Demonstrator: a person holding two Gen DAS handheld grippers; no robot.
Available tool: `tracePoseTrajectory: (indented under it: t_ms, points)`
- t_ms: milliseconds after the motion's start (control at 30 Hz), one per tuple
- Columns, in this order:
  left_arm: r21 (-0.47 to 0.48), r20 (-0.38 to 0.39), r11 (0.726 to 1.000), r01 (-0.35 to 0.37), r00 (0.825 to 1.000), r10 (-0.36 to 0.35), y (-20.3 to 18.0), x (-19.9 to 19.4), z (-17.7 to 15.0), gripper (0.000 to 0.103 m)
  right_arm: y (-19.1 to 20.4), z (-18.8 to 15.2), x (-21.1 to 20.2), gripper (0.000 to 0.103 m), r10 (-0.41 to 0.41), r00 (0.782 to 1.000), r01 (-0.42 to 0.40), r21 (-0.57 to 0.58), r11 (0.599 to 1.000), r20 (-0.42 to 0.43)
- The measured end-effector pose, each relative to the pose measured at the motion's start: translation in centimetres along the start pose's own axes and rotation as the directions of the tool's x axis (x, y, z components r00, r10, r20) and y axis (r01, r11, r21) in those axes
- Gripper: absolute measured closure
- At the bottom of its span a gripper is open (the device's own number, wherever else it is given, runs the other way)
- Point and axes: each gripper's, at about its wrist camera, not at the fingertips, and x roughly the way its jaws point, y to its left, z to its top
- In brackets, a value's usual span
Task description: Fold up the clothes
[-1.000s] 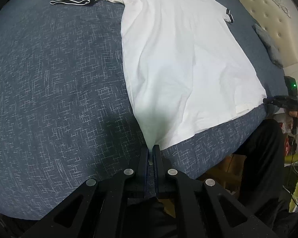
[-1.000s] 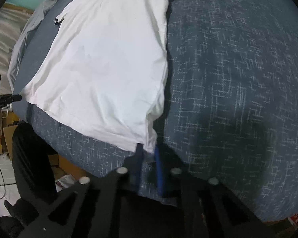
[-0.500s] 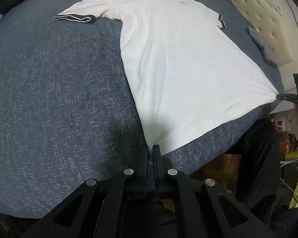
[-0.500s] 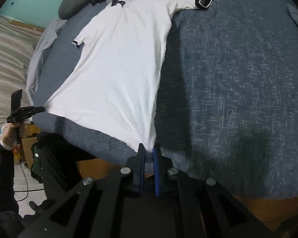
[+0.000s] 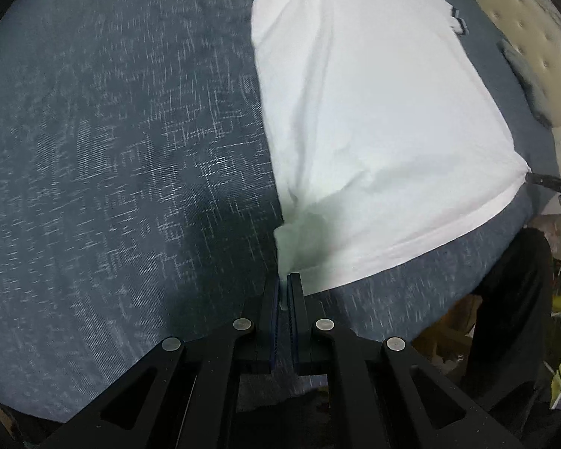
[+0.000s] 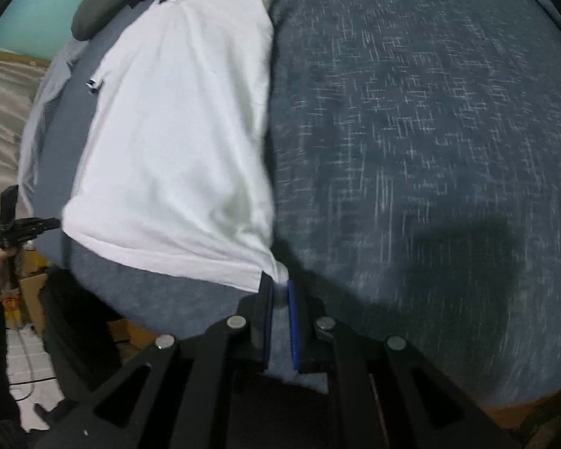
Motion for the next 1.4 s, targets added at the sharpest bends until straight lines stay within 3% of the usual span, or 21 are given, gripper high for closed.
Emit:
tracePoseTrajectory:
  t_ms: [167, 333, 633, 700, 767, 800, 1067, 1400]
  points:
    - [-0.002, 0.011, 1.0, 0.002, 1.0, -0.002, 0.5, 0.8, 1.2, 0.098, 0.1, 1.2, 0.3, 0.096, -0.025, 0.999, 0.026, -0.029, 0.999, 0.026]
    - [0.008, -0.02, 1.0, 0.007, 1.0, -0.006, 0.4, 1.7, 1.4, 0.098, 0.7, 1.5, 1.0, 0.096, -0.049, 0.999, 0.048, -0.056, 0.997, -0.015]
    - [-0.002, 0.006, 1.0, 0.009, 1.0, -0.009, 0.4, 0.7, 1.1, 0.096, 1.7, 1.1, 0.7, 0.095, -0.059, 0.998, 0.059, -0.067, 0.996, -0.004]
    - [-0.005, 0.02, 1.0, 0.006, 1.0, -0.006, 0.4, 0.2, 1.0, 0.092, 2.0, 1.2, 0.4, 0.092, -0.066, 0.998, 0.065, -0.064, 0.996, -0.003]
    - [-0.013, 0.036, 1.0, 0.004, 0.999, -0.004, 0.5, -0.4, 0.8, 0.086, 2.4, 1.2, -0.2, 0.076, -0.073, 0.997, 0.074, -0.07, 0.995, 0.006]
    - [-0.015, 0.041, 1.0, 0.005, 0.999, -0.004, 0.6, -0.6, 0.7, 0.084, 2.5, 1.1, -0.5, 0.074, -0.075, 0.997, 0.076, -0.073, 0.994, 0.012]
    - [-0.048, 0.06, 0.998, 0.039, 0.998, -0.036, 1.4, -1.5, 0.2, 0.083, 3.7, 1.0, -1.4, 0.074, -0.068, 0.997, 0.07, -0.137, 0.988, 0.021]
    - [-0.039, 0.048, 0.997, 0.073, 0.996, -0.071, 1.1, -0.2, 0.0, 0.084, 3.0, 1.2, 1.7, 0.074, -0.066, 0.998, 0.066, -0.083, 0.994, -0.006]
